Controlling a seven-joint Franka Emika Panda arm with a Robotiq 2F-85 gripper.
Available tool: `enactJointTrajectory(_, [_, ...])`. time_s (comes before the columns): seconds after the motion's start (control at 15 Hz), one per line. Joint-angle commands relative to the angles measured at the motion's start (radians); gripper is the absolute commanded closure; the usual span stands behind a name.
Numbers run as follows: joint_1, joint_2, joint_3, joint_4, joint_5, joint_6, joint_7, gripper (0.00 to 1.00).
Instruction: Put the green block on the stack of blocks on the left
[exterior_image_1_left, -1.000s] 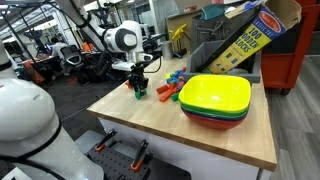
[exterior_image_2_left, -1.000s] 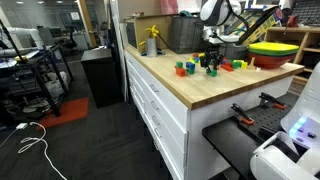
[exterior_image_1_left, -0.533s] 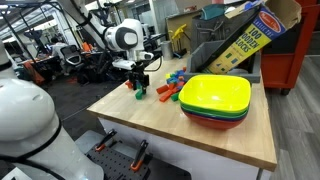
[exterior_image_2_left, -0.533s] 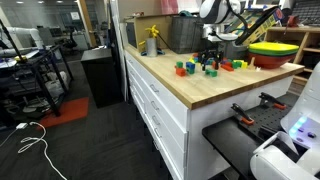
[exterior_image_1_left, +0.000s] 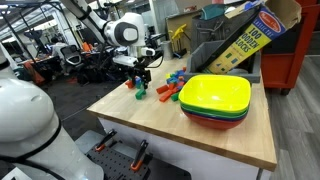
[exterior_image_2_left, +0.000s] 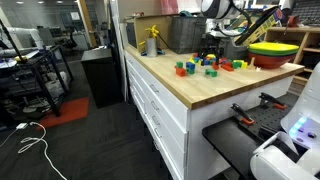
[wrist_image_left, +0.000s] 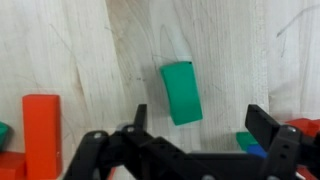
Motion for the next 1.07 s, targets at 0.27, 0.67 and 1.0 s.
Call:
enactJointTrajectory(0.27, [-0.003,-0.018,0.002,-0.021,-0.008,-0.029,-0.126,0.00])
enactJointTrajectory(0.67, [-0.002,0.002,0.004,-0.044,-0.017,-0.013,-0.136,0.00])
enactJointTrajectory(1.0, [0.005,0.024,0.010,-0.039,-0.026,-0.004,-0.122,0.25])
